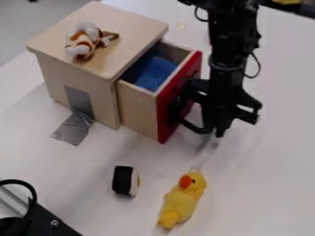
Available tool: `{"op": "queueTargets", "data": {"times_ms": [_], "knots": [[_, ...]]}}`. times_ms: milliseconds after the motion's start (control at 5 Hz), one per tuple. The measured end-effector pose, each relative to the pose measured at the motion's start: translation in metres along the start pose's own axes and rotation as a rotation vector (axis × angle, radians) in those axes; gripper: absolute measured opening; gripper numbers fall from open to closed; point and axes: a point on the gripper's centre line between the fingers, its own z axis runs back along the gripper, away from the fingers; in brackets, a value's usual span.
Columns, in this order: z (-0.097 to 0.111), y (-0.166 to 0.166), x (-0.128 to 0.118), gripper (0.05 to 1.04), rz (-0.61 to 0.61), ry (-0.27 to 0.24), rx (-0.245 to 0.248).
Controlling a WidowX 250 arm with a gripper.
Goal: Open the drawer
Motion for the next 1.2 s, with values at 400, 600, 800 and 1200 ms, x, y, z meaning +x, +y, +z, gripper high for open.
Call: {"op": "queueTargets", "data": {"times_ms": [400, 600, 800, 1200], "knots": [[-0.003, -0.01, 0.004, 0.123, -0.005, 0.01, -0.013], [-0.004, -0.011, 0.004, 0.145, 0.0, 0.014, -0.019], [-0.003, -0.014, 0.001, 0.359, -0.009, 0.023, 0.003], [0.053, -0.017, -0.001, 0.95, 0.022, -0.066, 0.036]]}}
